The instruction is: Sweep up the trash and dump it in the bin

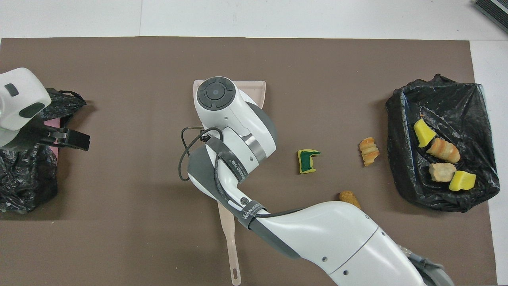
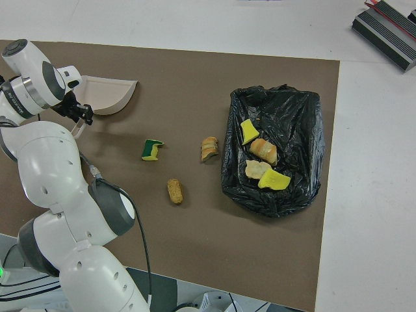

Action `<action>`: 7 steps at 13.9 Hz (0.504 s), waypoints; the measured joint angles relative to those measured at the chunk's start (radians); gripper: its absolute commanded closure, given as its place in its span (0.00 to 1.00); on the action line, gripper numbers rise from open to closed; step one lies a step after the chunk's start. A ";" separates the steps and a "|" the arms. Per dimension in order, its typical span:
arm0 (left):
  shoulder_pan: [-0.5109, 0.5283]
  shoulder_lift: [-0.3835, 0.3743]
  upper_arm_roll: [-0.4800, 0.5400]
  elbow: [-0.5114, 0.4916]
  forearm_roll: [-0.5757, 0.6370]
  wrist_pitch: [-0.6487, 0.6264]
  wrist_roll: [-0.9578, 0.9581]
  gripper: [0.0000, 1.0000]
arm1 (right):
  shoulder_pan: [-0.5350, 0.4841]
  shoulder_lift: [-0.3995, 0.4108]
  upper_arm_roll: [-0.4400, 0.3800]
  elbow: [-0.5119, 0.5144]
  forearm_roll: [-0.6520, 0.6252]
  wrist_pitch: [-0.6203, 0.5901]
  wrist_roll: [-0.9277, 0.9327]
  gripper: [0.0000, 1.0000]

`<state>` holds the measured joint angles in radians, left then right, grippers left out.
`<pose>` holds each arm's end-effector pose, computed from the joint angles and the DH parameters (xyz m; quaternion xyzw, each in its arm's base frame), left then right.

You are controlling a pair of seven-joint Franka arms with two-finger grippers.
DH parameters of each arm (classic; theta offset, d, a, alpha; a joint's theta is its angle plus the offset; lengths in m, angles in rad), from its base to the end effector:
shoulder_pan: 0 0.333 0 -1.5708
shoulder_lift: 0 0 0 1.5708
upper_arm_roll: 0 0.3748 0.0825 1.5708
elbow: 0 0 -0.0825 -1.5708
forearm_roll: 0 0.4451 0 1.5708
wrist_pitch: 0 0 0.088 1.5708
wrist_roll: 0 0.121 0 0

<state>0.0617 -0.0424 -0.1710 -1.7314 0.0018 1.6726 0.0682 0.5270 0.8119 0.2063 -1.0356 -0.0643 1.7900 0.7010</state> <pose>0.6006 -0.0677 0.6176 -0.9960 0.0886 0.0084 0.0047 0.6816 0.5246 0.3710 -0.9988 0.0060 0.0450 0.0192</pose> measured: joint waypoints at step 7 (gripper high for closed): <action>-0.015 0.019 -0.015 -0.002 -0.014 0.065 -0.007 0.00 | 0.031 -0.320 0.015 -0.308 0.093 -0.067 0.000 0.14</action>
<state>0.0466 -0.0236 -0.1858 -1.7334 -0.0119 1.7373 0.0617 0.5581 0.4915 0.2214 -1.3434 0.0289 1.7227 0.7007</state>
